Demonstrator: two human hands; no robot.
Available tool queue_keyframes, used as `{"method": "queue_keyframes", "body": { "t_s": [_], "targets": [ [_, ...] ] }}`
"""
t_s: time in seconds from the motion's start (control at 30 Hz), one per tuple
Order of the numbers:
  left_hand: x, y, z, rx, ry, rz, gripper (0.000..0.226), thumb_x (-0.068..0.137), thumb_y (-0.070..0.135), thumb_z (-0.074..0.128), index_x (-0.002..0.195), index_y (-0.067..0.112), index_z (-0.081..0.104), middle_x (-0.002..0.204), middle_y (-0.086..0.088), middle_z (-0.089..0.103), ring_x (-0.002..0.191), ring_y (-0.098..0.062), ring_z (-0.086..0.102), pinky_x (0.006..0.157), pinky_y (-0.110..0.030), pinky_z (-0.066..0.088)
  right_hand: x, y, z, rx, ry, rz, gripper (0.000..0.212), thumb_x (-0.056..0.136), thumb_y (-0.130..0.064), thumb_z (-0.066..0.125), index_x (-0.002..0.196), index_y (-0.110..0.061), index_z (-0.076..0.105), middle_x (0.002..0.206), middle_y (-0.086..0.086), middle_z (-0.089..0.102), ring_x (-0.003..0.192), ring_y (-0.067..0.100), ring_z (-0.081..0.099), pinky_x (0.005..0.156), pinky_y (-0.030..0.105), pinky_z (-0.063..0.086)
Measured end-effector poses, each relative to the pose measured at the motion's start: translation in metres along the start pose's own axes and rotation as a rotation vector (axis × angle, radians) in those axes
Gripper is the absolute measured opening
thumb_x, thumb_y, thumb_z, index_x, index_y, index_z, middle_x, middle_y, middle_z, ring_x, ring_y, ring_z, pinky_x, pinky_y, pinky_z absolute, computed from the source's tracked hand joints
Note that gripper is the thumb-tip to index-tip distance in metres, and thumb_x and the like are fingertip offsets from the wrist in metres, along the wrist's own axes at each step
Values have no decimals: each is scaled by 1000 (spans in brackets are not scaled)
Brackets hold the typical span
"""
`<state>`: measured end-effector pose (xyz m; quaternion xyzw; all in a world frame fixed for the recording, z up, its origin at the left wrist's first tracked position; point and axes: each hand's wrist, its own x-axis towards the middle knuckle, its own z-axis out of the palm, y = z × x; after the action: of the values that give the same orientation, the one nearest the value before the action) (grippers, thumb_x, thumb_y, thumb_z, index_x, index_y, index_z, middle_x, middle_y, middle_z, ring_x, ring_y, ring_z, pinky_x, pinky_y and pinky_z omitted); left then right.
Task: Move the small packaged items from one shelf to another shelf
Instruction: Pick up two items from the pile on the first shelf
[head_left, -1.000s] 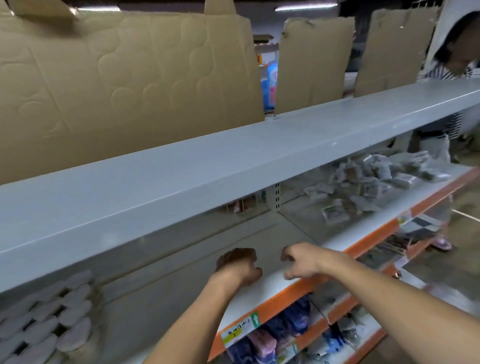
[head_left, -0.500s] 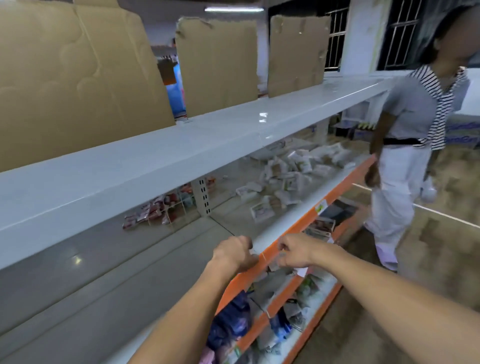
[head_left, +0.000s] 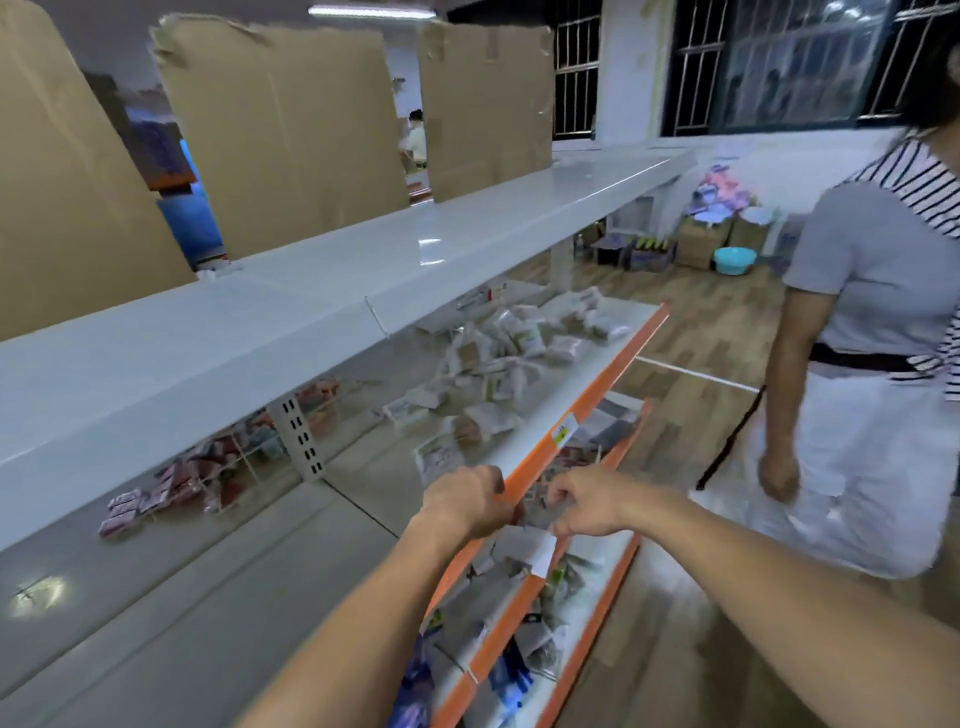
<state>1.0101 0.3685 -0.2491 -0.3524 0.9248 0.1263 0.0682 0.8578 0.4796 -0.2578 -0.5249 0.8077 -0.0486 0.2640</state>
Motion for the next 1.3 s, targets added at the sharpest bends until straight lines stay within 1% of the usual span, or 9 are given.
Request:
{"method": "queue_keyframes", "body": {
  "t_s": [0.07,0.13,0.23,0.4,0.5,0.67,0.87,1.1,1.3],
  "targets": [
    [21,4,-2,2,16,7,42,90,43,55,127,23,59,126,-8,63,115,-28,59,93,-37,50,12,12,-9,16,20,7,46,82,-35,70,117,-6,64,114,19,65,99,34,63,80,40,54],
    [45,7,-5,-21,31,12,42,91,41,55,128,23,59,128,-9,63,117,-29,59,95,-36,50,26,23,-19,23,32,3,47,83,-36,68,118,-6,62,118,20,64,97,33,65,78,38,53],
    [85,14,-11,-52,46,26,43,91,37,57,130,20,59,130,-8,63,119,-27,59,97,-33,49,51,38,-36,40,54,-10,36,86,-33,69,117,-17,60,106,8,64,81,20,63,65,30,49],
    [144,27,-22,-82,75,29,41,88,37,59,126,21,61,127,-6,65,116,-25,61,94,-31,50,94,64,-69,45,92,-17,34,85,-28,66,118,-18,61,94,0,59,86,23,65,75,36,54],
    [177,30,-29,-88,92,30,42,88,39,58,127,22,60,128,-7,64,116,-26,61,95,-34,50,121,79,-84,44,87,-11,43,84,-31,66,125,-19,58,105,2,59,91,23,64,77,40,58],
    [216,34,-34,-73,115,0,41,88,42,55,126,28,58,132,-1,60,119,-23,58,96,-32,48,163,100,-101,28,82,-32,46,87,-36,67,130,-23,56,126,1,54,109,19,58,86,30,48],
    [258,38,-40,-69,211,-3,36,89,40,57,120,23,63,129,-2,62,119,-22,57,96,-33,48,207,121,-122,60,74,-52,46,87,-37,67,130,-24,57,127,2,57,109,20,62,94,37,53],
    [319,51,-43,-128,292,-99,31,88,37,60,115,23,67,120,-5,67,113,-25,61,93,-35,52,267,161,-156,-26,25,-166,50,87,-32,63,135,-20,56,122,5,62,107,22,64,93,40,54],
    [375,73,-39,-174,407,-202,27,86,29,60,107,16,71,109,-8,71,104,-25,65,89,-35,53,324,201,-191,-107,45,-277,47,89,-32,60,134,-20,58,138,2,53,124,20,52,95,28,45]
  ]
}}
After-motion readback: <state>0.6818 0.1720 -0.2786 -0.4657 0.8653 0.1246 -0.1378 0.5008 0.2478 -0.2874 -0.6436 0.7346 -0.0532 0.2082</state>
